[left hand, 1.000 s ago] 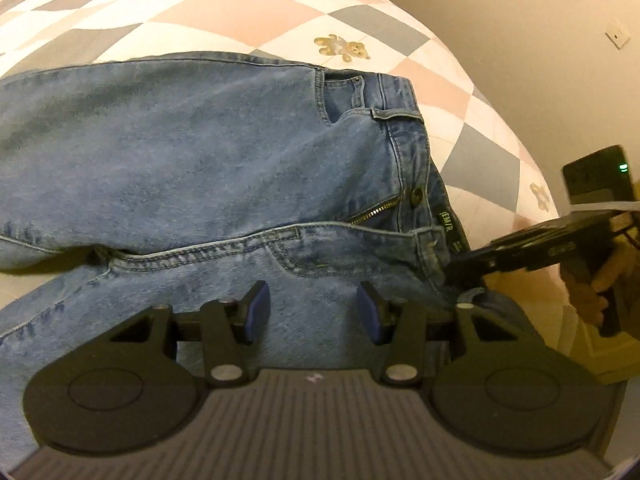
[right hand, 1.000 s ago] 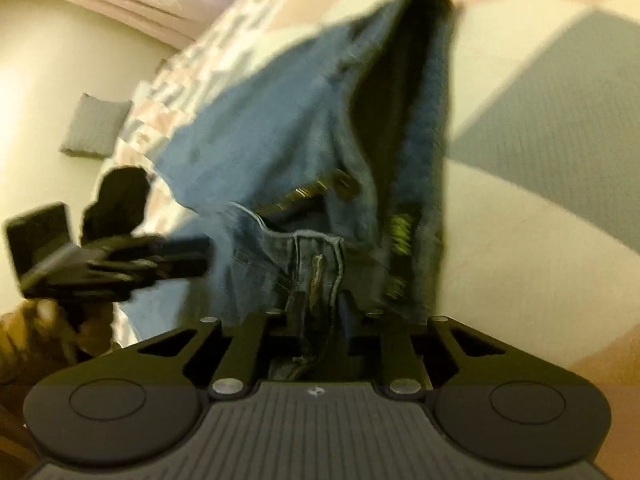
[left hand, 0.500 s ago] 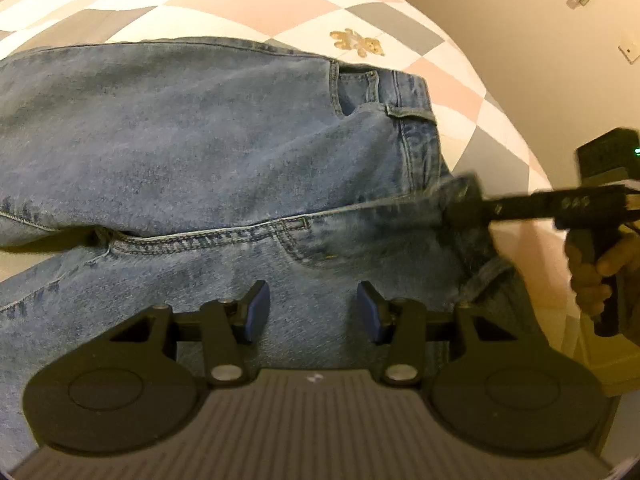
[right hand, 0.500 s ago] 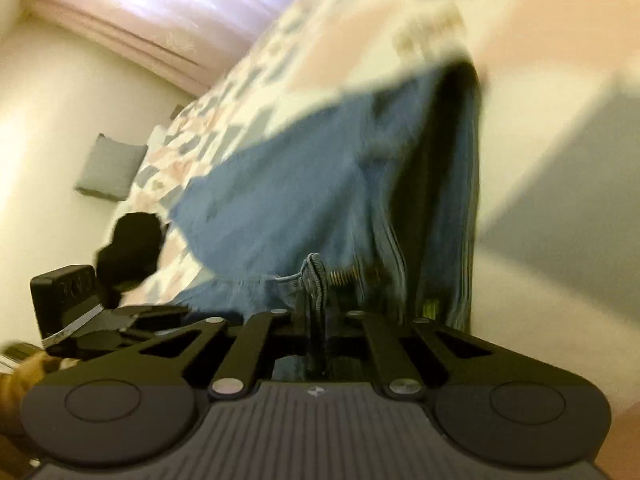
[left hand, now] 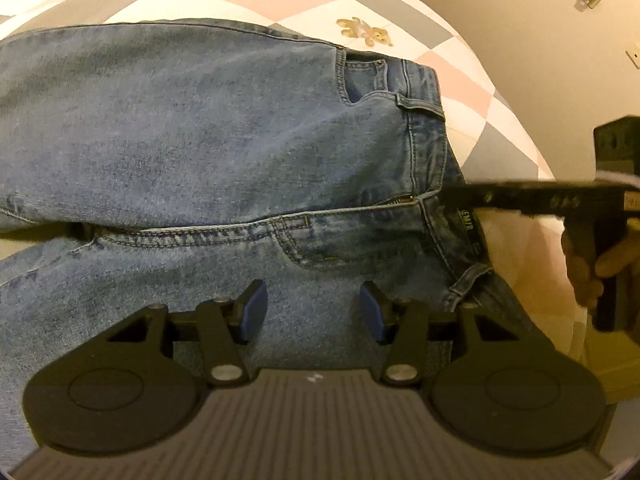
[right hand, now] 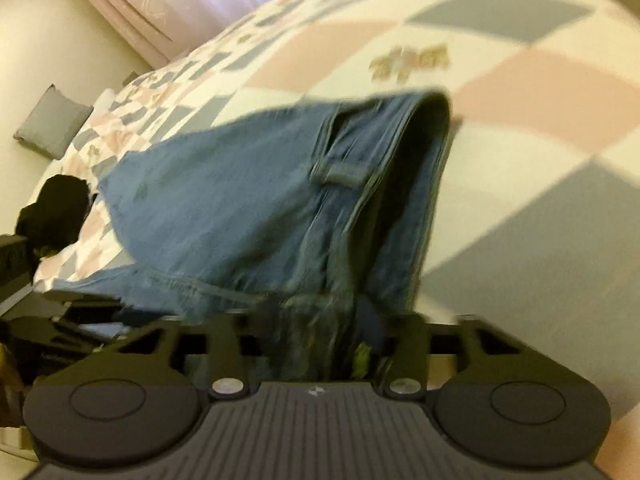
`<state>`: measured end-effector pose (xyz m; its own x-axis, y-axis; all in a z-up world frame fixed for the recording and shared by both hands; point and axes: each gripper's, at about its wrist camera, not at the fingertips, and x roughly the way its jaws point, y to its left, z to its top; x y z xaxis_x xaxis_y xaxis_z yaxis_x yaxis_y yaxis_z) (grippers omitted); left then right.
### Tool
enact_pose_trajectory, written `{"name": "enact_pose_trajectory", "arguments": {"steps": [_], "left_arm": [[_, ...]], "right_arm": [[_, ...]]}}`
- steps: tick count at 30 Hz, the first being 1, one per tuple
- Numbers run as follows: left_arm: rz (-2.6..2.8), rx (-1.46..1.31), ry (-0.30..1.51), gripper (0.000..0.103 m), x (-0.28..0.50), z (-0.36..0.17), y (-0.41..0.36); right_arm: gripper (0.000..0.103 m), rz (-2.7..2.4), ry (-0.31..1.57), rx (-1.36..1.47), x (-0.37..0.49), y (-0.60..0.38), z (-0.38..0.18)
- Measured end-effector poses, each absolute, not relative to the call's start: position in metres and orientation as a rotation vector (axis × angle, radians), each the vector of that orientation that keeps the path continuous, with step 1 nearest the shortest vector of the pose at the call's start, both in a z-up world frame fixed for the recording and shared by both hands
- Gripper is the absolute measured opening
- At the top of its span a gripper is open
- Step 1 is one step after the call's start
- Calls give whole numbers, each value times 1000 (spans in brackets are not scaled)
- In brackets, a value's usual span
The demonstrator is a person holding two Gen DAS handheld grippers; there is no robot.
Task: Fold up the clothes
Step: 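Hold the waistband with the right gripper and smooth the fold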
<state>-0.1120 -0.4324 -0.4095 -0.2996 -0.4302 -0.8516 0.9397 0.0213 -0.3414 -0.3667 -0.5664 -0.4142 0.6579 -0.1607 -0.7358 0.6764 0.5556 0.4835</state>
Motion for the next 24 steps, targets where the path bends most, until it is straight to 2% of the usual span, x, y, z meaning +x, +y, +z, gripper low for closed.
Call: {"name": "enact_pose_trajectory", "arguments": {"steps": [4,7,10,11,12,14,19,21,24], "left_arm": [[-1550,617,1146,49,-111,-411,-431],[-1548,607,1145,51,-112,-412,-430],[-1544,595,1147,52,-112,-414,-430],[-1542,591,1148,52,-111,-414,-430],[-1541,586,1151,52,-111,-415,-430],[-1542,573,1157,52,-110,-415,-430],[-1591,525,1128,53,-110,-403,-433],[-1603,498,1154,56,-110,-405,-438],[-1545,557,1202,53,-113,-421,-444]], "right_arm": [[61,-477,693,811,-366,-579,-416],[62,-311,703,909,-362,-587,-433],[46,-175,710,1023,-360,-594,-450],[28,-181,714,1033,-362,-595,-453],[18,-199,722,1057,-365,-598,-454],[16,-233,741,1085,-367,-599,-450],[13,-349,755,903,-360,-581,-382],[13,-416,795,917,-366,-583,-397],[14,-506,830,1014,-363,-578,-446]]}}
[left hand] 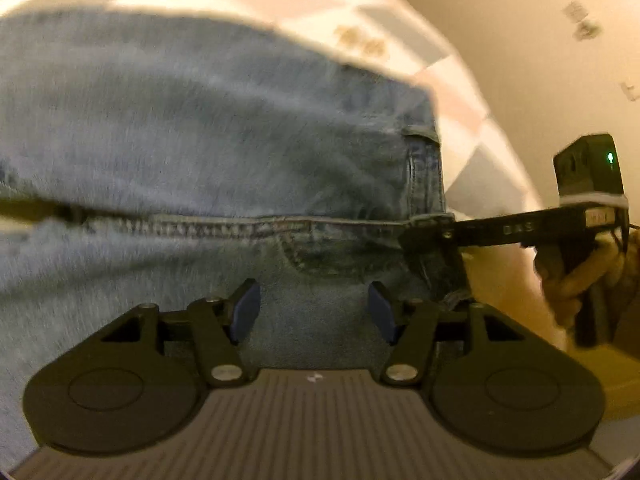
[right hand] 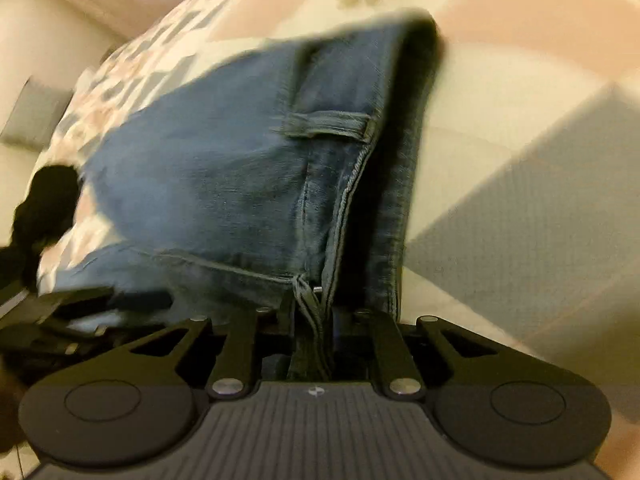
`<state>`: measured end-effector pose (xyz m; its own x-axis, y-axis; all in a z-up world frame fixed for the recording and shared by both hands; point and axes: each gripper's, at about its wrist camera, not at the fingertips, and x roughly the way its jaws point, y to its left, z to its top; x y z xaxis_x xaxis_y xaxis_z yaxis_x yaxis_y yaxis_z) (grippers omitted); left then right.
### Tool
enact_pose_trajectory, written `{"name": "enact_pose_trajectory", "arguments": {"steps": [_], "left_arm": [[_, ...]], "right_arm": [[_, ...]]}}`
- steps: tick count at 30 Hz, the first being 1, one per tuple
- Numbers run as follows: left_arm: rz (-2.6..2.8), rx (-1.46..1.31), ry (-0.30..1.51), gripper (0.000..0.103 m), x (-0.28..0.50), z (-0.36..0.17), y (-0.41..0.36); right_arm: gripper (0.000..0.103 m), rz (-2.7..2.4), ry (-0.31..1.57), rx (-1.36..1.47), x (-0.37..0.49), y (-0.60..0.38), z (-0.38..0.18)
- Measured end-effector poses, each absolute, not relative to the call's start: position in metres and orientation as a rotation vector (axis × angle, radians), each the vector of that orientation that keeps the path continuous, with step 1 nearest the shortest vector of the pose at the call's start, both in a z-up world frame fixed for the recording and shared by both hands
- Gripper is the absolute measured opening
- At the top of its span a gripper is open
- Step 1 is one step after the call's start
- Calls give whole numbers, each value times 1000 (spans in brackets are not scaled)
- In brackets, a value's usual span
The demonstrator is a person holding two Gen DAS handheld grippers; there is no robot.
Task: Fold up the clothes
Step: 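Hold the waistband with the right gripper and smooth the fold, then release the jeans with both grippers and lay them flat on the quilt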
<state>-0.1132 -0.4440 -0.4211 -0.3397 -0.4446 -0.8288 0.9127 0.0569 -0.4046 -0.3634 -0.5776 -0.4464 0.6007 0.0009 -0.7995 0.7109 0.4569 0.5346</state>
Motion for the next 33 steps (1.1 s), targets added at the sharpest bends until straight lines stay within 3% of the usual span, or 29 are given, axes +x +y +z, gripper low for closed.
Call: {"name": "enact_pose_trajectory", "arguments": {"steps": [6,10,14,16,17,21,25,27,30,31,32,33], "left_arm": [[-1503,528,1192,55,-68,-385,-418],[-1339,427,1181,55,0,-366,-402],[-1193,346,1182,55,53,-361,-402],[-1163,325,1186,55,68,-362,-404],[-1157,323,1187,55,71,-362,-406],[-1164,338,1166,55,75,-365,-410],[-1128,350,1157,55,91,-373,-412],[-1104,365,1149,55,103,-374,-410],[-1068,376,1145,55,119,-372,-398],[-1061,381,1143,55,122,-369,-393],[-1055,389,1140,55,124,-367,-388],[-1051,407,1135,55,124,-364,-383]], "right_arm": [[46,-498,856,979,-363,-587,-397],[46,-604,682,1046,-380,-630,-381],[46,-663,583,1134,-380,-681,-405],[37,-628,535,1222,-380,-699,-421],[4,-619,517,1251,-379,-704,-427],[2,-695,367,1188,-379,-698,-422],[3,-800,363,1353,-388,-700,-465],[13,-788,397,1341,-375,-709,-458],[17,-800,534,1248,-361,-714,-434],[26,-837,564,1198,-361,-709,-422],[44,-900,589,1140,-359,-699,-409],[51,-1010,640,1040,-356,-684,-393]]}}
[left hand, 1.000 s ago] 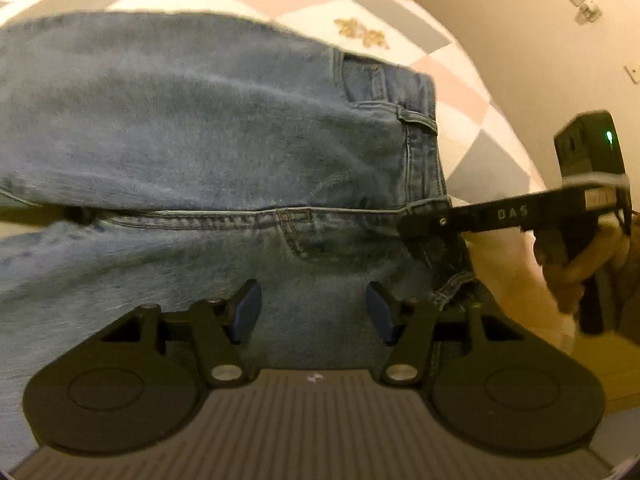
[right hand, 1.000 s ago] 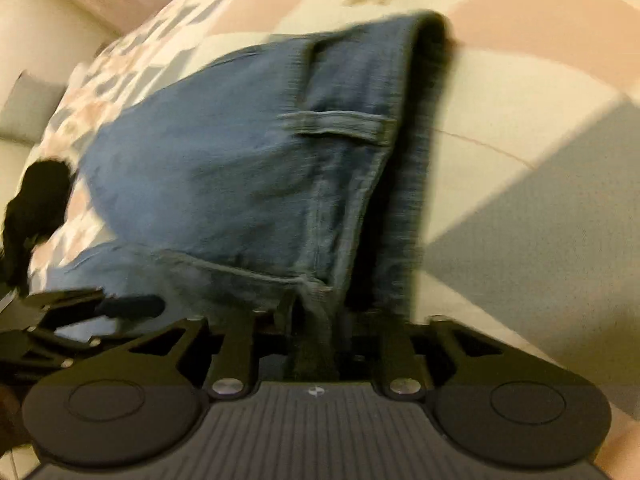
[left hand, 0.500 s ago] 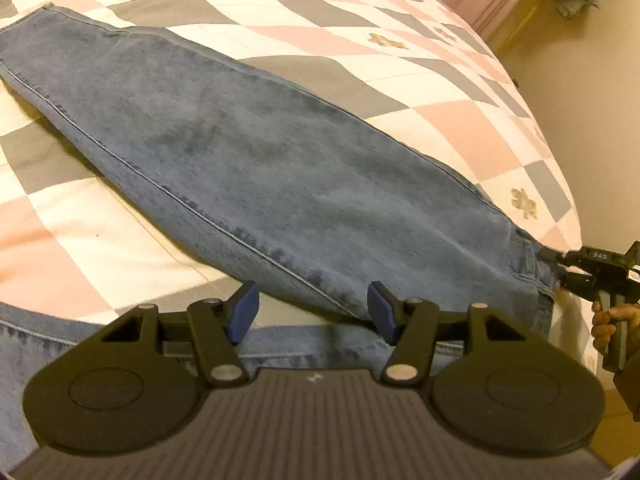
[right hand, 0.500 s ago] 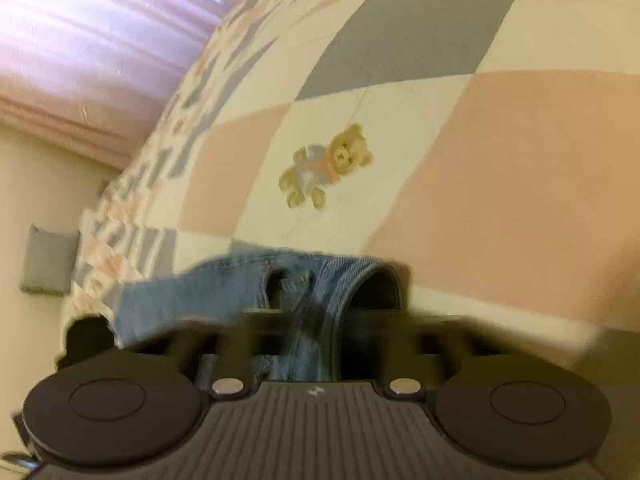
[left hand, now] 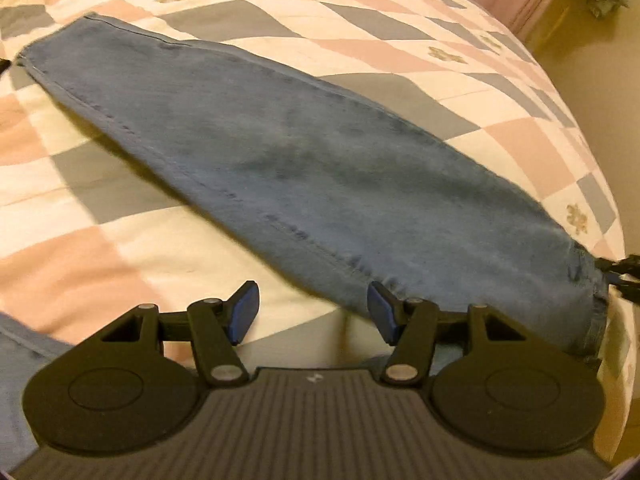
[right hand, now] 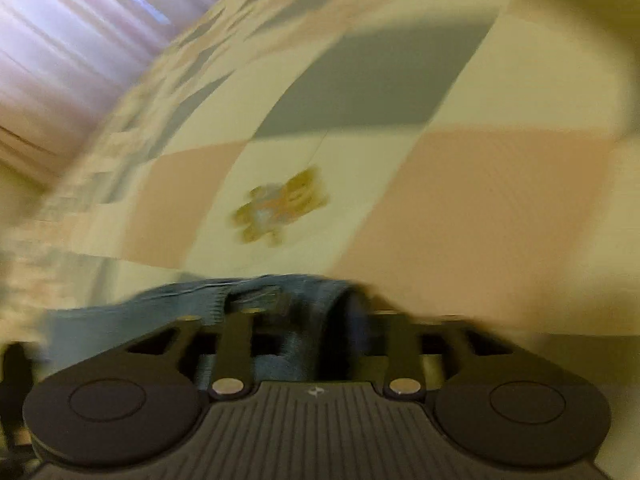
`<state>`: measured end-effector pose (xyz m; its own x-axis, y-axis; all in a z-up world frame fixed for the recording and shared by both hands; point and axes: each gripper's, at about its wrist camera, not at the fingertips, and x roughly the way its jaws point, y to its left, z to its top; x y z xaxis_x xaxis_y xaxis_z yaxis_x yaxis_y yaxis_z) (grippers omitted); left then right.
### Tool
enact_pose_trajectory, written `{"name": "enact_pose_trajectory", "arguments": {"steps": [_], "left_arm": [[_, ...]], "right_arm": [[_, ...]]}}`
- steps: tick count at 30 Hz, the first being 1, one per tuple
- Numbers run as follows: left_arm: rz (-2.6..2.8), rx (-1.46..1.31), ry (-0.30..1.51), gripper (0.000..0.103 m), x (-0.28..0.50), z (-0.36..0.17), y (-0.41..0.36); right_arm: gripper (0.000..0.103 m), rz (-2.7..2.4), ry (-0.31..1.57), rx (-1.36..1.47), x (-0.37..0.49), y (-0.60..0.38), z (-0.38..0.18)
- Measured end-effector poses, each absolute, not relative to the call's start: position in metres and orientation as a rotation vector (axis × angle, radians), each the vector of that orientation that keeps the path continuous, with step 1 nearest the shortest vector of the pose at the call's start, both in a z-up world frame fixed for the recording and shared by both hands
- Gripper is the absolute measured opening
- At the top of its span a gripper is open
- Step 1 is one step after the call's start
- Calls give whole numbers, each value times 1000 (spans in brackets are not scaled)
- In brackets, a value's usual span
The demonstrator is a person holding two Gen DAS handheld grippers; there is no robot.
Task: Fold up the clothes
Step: 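Release the jeans with both grippers and lay them flat on the quilt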
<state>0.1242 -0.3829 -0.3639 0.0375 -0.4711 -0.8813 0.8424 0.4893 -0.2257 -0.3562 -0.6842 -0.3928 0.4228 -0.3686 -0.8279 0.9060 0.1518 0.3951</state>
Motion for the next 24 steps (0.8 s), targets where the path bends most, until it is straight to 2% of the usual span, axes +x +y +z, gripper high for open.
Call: {"name": "enact_pose_trajectory", "arguments": {"steps": [3,6,8,11,14,16,18,21,24], "left_arm": [[-1034,506,1146,55,114,-355,-366],[-1061,545,1157,61,101,-349,-332],[-1070,558,1189,61,97,-351,-303],[-1093,610,1213,61,96,-361,-262],[-1107,715,1236,60,101,-384,-224],[-1088,794,1262,56,109,-395,-203],[-1105,798,1263,57,120,-389,-188],[-1164,783,1232,60,133,-374,-179],[-1165,790,1180,65,139,-377,-180]], "right_arm": [[50,-1144,740,814,-345,-628,-358],[48,-1069,762,750,-324,-553,-340],[48,-1021,791,731,-305,-500,-337],[46,-1059,819,799,-308,-428,-351],[38,-1145,1004,825,-312,-371,-387],[41,-1246,1094,831,-318,-346,-397],[43,-1366,1038,892,-322,-328,-379],[47,-1362,913,811,-291,-302,-345],[49,-1240,842,760,-248,-289,-342]]}}
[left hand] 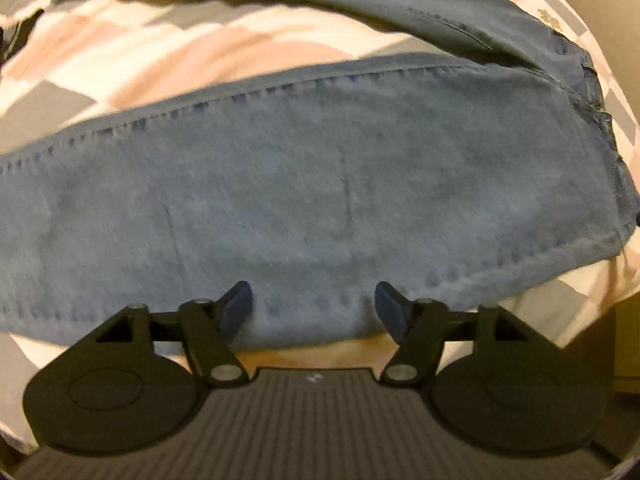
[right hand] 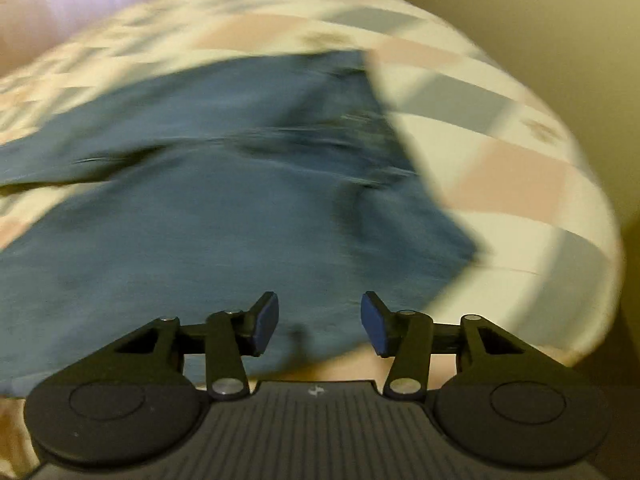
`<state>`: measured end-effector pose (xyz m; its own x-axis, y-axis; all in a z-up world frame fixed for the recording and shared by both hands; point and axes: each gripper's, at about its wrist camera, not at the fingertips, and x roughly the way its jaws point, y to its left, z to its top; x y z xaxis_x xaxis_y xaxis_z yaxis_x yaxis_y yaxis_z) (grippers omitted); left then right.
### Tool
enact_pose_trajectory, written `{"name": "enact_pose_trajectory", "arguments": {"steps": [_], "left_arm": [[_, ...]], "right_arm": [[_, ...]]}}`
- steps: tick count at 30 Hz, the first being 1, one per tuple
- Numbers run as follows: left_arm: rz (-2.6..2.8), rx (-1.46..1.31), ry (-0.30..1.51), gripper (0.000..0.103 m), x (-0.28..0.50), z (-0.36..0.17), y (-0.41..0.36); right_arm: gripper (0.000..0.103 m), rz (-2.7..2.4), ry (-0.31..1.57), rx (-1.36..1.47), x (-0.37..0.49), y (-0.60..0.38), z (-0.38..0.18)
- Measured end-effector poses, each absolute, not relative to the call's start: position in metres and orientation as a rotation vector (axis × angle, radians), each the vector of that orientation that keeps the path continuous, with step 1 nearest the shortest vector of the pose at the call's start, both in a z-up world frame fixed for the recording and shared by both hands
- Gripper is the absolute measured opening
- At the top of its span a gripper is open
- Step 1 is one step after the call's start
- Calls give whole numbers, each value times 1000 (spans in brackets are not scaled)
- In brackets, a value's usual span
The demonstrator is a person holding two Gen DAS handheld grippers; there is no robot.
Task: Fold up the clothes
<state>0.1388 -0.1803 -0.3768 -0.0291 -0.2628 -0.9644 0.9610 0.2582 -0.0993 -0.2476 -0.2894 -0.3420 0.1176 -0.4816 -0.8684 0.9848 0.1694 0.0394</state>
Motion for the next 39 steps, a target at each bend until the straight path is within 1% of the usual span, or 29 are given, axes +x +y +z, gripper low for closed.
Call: {"name": "enact_pose_trajectory", "arguments": {"steps": [2,3,6,8,9,11,13,14,15,16,17,18,19,21,25,26,27,28,30,34,39], "left_arm": [[-1125,798,1176,65,140,-390,-180],[-1104,797,1173,65,138,-395,-177],[-1043,795,1165,68,132,-408,-167],[-1004,795,1157,68,128,-402,-159],[-985,795,1153,68,126,-400,-155],[-925,799,1162,68,121,-391,-145],[-877,803,1152,67,110,-369,-134],[-868,793,1139,68,101,-353,-129],[-863,777,1125,69,92,-335,-124],[-869,749,1112,73,80,-315,-120],[-876,721,1098,75,69,-295,-117],[-882,693,1084,80,58,-275,-113],[-890,666,1068,84,47,-255,-110],[-912,624,1030,86,26,-223,-107],[-927,588,954,88,-6,-171,-95],[-922,582,932,88,-13,-159,-92],[-918,572,913,90,-18,-150,-88],[-914,562,896,96,-22,-141,-83],[-911,540,876,97,-30,-124,-74],[-909,530,846,97,-37,-107,-56],[-908,538,845,97,-41,-100,-39]], "right_arm": [[49,-1188,850,750,-225,-291,-356],[51,-1165,863,750,-215,-292,-365],[53,-1113,1043,743,-206,-289,-407],[53,-1102,1044,794,-218,-287,-412],[52,-1098,1026,860,-229,-287,-410],[49,-1093,1042,896,-241,-286,-402],[48,-1079,1035,901,-252,-276,-379],[50,-1065,997,898,-259,-268,-362],[59,-1055,960,897,-264,-261,-346],[64,-1049,931,896,-269,-253,-329],[72,-1043,903,895,-272,-245,-311],[78,-1029,879,890,-274,-239,-291],[79,-1015,866,885,-276,-235,-276],[86,-981,846,870,-274,-233,-244],[90,-950,817,802,-269,-214,-192],[93,-941,806,779,-267,-211,-182],[95,-932,797,750,-267,-203,-170],[96,-926,793,725,-266,-198,-163],[96,-916,789,680,-264,-187,-151],[97,-897,772,674,-268,-172,-139],[97,-897,771,659,-273,-153,-130]]}}
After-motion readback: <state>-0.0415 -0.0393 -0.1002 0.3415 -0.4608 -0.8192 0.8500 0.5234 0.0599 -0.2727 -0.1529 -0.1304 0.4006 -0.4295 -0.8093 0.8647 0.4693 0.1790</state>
